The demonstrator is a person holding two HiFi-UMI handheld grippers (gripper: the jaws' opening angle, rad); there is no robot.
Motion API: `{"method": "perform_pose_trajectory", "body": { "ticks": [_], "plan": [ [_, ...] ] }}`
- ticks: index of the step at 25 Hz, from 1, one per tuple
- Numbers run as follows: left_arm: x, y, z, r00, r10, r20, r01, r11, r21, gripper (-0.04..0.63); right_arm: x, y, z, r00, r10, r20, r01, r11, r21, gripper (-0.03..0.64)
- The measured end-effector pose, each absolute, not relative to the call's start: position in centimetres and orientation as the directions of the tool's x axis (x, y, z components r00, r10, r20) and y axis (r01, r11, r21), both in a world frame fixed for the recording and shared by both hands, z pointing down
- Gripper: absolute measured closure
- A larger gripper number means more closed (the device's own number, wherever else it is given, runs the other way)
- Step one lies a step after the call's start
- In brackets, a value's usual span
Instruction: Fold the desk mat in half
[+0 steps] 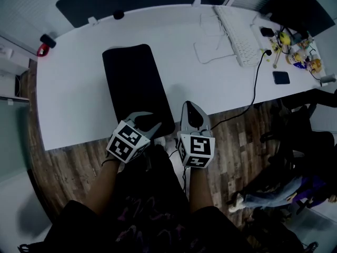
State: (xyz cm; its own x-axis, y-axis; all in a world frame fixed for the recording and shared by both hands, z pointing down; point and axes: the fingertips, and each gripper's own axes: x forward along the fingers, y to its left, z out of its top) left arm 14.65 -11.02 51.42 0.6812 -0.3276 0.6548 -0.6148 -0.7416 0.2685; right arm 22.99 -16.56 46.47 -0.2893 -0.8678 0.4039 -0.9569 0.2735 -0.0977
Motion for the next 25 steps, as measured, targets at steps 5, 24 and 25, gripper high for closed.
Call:
{"method": "perform_pose_trajectory", "body": {
  "ticks": [5,24,25],
  "plan": [
    [10.4,-11.3,50.4,0.642,-0.417,0.643,-0.691,-0.678,0.25,0.491,18.6,-17.2,45.3,-0.369,-0.85,0.376,-0.927,0.364,-0.088,0.609],
    [-9.8,-7.1,46.2,0.322,-0.76,0.564,-0.947,-0.263,0.187,0.598,0.3,-13.7,42.8,-0.658,-0.664,0.355,-0.725,0.686,-0.059,0.609],
    [-10.3,-6.9,46.1,0.314,-0.767,0.559,-0.949,-0.253,0.186,0.598,-0.1,-13.4,42.7,-0.663,-0.658,0.356,-0.718,0.693,-0.056,0.609]
  ]
}}
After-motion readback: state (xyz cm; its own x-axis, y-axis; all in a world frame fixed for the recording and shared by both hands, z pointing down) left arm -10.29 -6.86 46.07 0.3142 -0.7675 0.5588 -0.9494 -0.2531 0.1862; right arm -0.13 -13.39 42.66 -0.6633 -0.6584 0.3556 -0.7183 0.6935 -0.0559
